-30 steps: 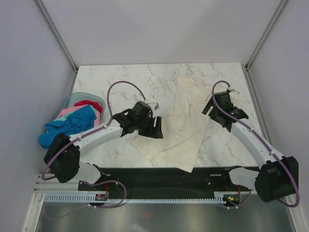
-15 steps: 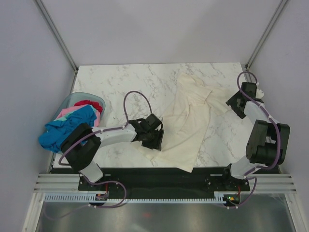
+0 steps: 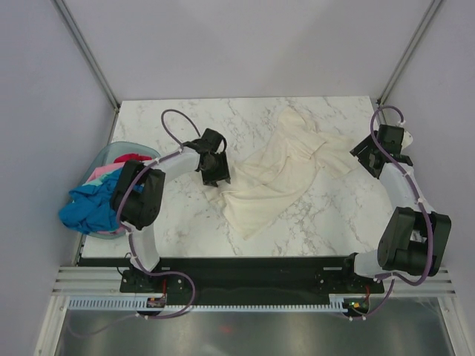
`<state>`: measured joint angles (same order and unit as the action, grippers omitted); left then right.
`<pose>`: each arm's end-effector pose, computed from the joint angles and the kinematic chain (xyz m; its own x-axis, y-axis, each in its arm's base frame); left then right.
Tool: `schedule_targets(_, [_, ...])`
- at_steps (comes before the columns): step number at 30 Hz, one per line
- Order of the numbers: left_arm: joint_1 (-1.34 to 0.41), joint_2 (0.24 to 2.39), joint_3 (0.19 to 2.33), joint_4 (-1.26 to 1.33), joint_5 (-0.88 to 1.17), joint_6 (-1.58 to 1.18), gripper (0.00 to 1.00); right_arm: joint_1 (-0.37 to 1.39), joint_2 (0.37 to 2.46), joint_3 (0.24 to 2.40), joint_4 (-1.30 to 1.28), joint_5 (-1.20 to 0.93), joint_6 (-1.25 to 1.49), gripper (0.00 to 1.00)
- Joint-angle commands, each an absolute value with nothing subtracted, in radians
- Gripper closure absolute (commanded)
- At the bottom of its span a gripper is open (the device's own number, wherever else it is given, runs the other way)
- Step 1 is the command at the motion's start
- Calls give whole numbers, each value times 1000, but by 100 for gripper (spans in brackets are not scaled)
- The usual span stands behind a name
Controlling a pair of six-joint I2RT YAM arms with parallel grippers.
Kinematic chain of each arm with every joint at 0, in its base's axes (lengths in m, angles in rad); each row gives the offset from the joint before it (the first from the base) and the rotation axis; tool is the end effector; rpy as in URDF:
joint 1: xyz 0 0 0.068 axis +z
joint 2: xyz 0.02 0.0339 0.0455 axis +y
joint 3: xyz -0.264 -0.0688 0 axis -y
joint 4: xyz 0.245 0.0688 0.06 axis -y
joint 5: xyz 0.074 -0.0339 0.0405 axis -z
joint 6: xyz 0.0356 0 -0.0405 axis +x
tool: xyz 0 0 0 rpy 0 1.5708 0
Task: Fold and stack the t-shirts
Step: Flatten the tshirt out
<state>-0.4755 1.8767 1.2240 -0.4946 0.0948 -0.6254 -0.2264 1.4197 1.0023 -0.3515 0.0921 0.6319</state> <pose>0.3324 -0.1749 0.1643 -0.9442 -0.1694 -0.2826 -0.0770 0.9474 -0.3105 0.2986 -0.0722 0.2539 -0.3767 0.6903 -0.6177 0.6326 0.6788 0.3729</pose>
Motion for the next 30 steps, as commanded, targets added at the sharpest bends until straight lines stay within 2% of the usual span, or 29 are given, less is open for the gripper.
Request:
schedule_targets(1, [-393, 1951, 1426, -633, -142, -551, 40, -229, 1431, 991, -359, 100, 650, 29])
schedule_targets(3, [-388, 1950, 1564, -728, -211, -517, 38, -229, 1448, 1011, -385, 95, 660, 31])
schedule_targets(5, [-409, 1879, 1586, -742, -257, -473, 36, -229, 1459, 1019, -391, 103, 670, 32])
schedule_targets(10, [-529, 1685, 1444, -738, -186, -448, 34, -241, 1548, 1083, -391, 175, 675, 33])
schedule_targets(12, [-572, 1596, 1335, -721, -114, -474, 34, -261, 1624, 1158, -402, 163, 676, 37])
schedule_targets(15, [-699, 1481, 1217, -709, -135, -506, 33, -281, 1718, 1258, -437, 158, 684, 44])
schedule_targets(19, [-854, 1416, 1137, -704, -103, -532, 32, -287, 1801, 1348, -443, 175, 690, 46])
schedule_targets(23, [-888, 1370, 1069, -677, -94, -532, 32, -295, 1890, 1399, -460, 221, 701, 47])
schedule_targets(30, [-890, 1339, 1040, -661, -98, -531, 32, -298, 1983, 1456, -466, 184, 732, 50])
